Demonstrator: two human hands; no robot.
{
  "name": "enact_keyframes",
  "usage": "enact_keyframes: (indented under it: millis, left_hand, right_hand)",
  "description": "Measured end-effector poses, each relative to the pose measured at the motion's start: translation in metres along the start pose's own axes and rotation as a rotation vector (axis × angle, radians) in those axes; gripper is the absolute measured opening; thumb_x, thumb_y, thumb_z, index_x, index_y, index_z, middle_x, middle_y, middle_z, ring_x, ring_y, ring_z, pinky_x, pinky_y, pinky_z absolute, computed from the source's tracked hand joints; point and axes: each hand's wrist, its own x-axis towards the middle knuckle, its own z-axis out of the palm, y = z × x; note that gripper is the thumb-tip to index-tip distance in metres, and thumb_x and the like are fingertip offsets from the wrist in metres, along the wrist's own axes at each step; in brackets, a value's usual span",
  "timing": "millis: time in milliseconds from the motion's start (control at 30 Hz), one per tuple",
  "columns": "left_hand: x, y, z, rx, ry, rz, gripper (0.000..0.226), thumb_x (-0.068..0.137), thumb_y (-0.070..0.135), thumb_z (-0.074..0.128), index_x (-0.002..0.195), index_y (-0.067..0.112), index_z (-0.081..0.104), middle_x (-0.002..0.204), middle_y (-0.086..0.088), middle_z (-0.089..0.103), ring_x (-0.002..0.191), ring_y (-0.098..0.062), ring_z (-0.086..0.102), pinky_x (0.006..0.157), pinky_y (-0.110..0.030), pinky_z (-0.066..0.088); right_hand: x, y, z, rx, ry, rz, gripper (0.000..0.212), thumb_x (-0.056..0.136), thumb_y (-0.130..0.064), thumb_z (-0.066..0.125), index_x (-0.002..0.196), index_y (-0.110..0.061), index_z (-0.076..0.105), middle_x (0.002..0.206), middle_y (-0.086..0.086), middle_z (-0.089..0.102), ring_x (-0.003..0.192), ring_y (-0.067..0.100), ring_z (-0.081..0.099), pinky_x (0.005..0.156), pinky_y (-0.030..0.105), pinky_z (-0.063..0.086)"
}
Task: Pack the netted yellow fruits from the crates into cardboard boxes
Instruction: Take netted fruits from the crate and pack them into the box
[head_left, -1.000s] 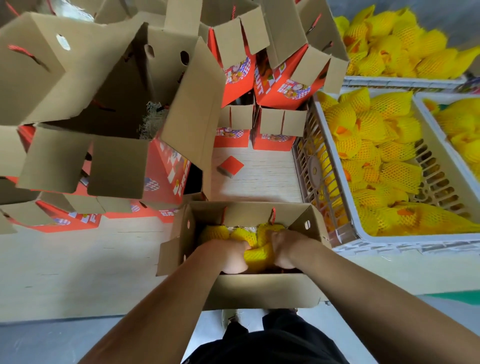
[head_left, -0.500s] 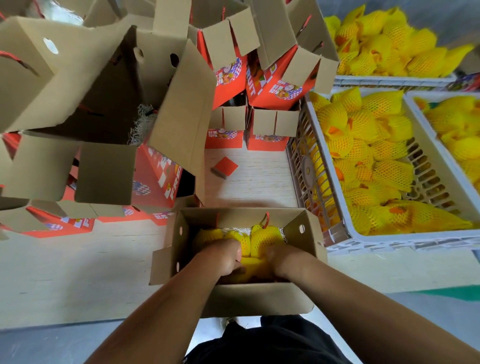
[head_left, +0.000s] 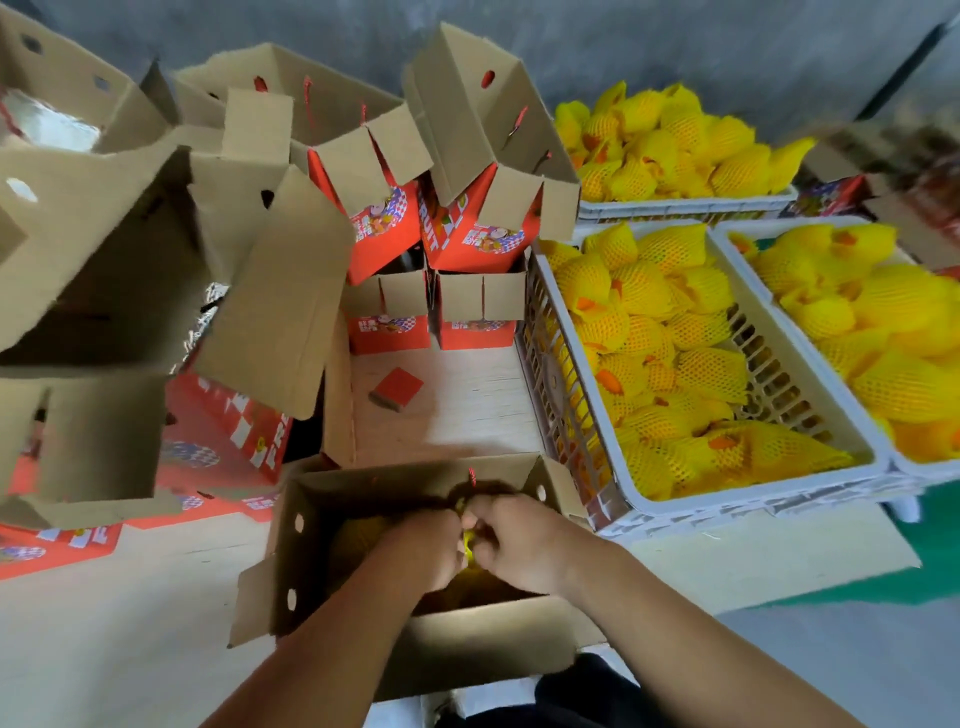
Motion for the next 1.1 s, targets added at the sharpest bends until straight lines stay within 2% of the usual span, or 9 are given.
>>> enact_keyframes:
  millis: [167, 300, 433, 567, 633, 733, 833, 967, 1100]
  left_hand:
    - [-0.009, 0.074, -0.026, -0.502, 0.461, 0.382, 0.014, 0.105, 0.023, 0.053, 0.098, 0.027, 0.065, 0.089, 0.010, 0.068, 0.086, -0.010, 0.066, 0.073, -0.022, 0.046]
    - [0.016, 0.141, -0.035, -0.552, 0.618, 0.522, 0.017, 0.103, 0.021, 0.058, 0.112, 0.021, 0.072, 0.100, 0.006, 0.073, 0.091, -0.010, 0.066, 0.080, -0.028, 0.050]
    - [0.056, 0.201, -0.043, -0.403, 0.682, 0.555, 0.016, 0.100, 0.021, 0.059, 0.106, 0.021, 0.074, 0.097, 0.003, 0.075, 0.090, -0.020, 0.068, 0.078, -0.034, 0.050]
    - [0.090, 0.234, -0.033, -0.307, 0.587, 0.506, 0.018, 0.101, 0.019, 0.059, 0.112, 0.021, 0.074, 0.107, 0.003, 0.074, 0.102, -0.020, 0.067, 0.086, -0.029, 0.049]
    - [0.098, 0.233, -0.027, -0.219, 0.595, 0.412, 0.018, 0.102, 0.032, 0.055, 0.114, 0.033, 0.069, 0.099, 0.018, 0.068, 0.095, -0.009, 0.066, 0.073, -0.029, 0.050]
    - [0.100, 0.228, -0.023, -0.181, 0.631, 0.341, 0.017, 0.103, 0.043, 0.049, 0.115, 0.044, 0.061, 0.087, 0.032, 0.057, 0.086, 0.004, 0.062, 0.062, -0.014, 0.040]
    - [0.098, 0.227, -0.024, -0.238, 0.635, 0.255, 0.018, 0.103, 0.046, 0.046, 0.117, 0.046, 0.058, 0.100, 0.032, 0.064, 0.093, 0.004, 0.061, 0.068, -0.016, 0.044]
    - [0.095, 0.229, -0.025, -0.186, 0.658, 0.227, 0.019, 0.103, 0.047, 0.048, 0.117, 0.043, 0.059, 0.103, 0.020, 0.070, 0.091, -0.003, 0.065, 0.073, -0.029, 0.054]
    - [0.093, 0.237, -0.024, -0.325, 0.697, 0.215, 0.019, 0.102, 0.046, 0.051, 0.112, 0.039, 0.065, 0.089, 0.017, 0.066, 0.081, -0.002, 0.062, 0.067, -0.028, 0.050]
  right_hand:
    - [-0.033, 0.049, -0.041, 0.216, 0.688, -0.140, 0.009, 0.093, -0.007, 0.060, 0.100, -0.012, 0.063, 0.096, 0.002, 0.061, 0.090, 0.019, 0.058, 0.077, 0.034, 0.046]
    - [-0.046, 0.107, -0.075, 0.318, 0.836, -0.084, 0.004, 0.099, -0.013, 0.062, 0.102, -0.013, 0.064, 0.094, 0.001, 0.062, 0.083, 0.016, 0.058, 0.070, 0.022, 0.043]
    - [-0.058, 0.196, -0.124, 0.153, 0.661, 0.000, 0.031, 0.091, -0.007, 0.066, 0.121, -0.011, 0.063, 0.112, 0.007, 0.063, 0.101, 0.023, 0.060, 0.083, 0.024, 0.045]
    - [-0.063, 0.284, -0.174, -0.291, -0.137, 0.349, 0.060, 0.095, -0.037, 0.067, 0.151, -0.034, 0.044, 0.155, 0.003, 0.046, 0.138, 0.031, 0.049, 0.109, 0.041, 0.045]
    - [-0.057, 0.301, -0.176, -0.242, -0.290, 0.341, 0.061, 0.096, -0.044, 0.066, 0.152, -0.030, 0.045, 0.160, 0.003, 0.042, 0.145, 0.032, 0.042, 0.117, 0.045, 0.039]
    - [-0.046, 0.306, -0.173, -0.461, -0.330, 0.329, 0.066, 0.094, -0.047, 0.067, 0.152, -0.022, 0.047, 0.158, 0.006, 0.045, 0.143, 0.032, 0.045, 0.115, 0.046, 0.042]
    - [-0.045, 0.302, -0.181, -0.621, -0.349, 0.309, 0.059, 0.087, -0.042, 0.071, 0.140, -0.021, 0.057, 0.137, 0.006, 0.062, 0.125, 0.032, 0.060, 0.102, 0.044, 0.054]
    - [-0.065, 0.305, -0.200, -0.346, -0.165, 0.268, 0.057, 0.073, -0.040, 0.078, 0.123, -0.026, 0.055, 0.108, 0.002, 0.065, 0.098, 0.024, 0.065, 0.080, 0.039, 0.058]
    - [-0.083, 0.313, -0.217, 0.002, 0.017, 0.220, 0.046, 0.071, -0.046, 0.074, 0.106, -0.029, 0.050, 0.093, -0.006, 0.056, 0.080, 0.009, 0.055, 0.057, 0.029, 0.042]
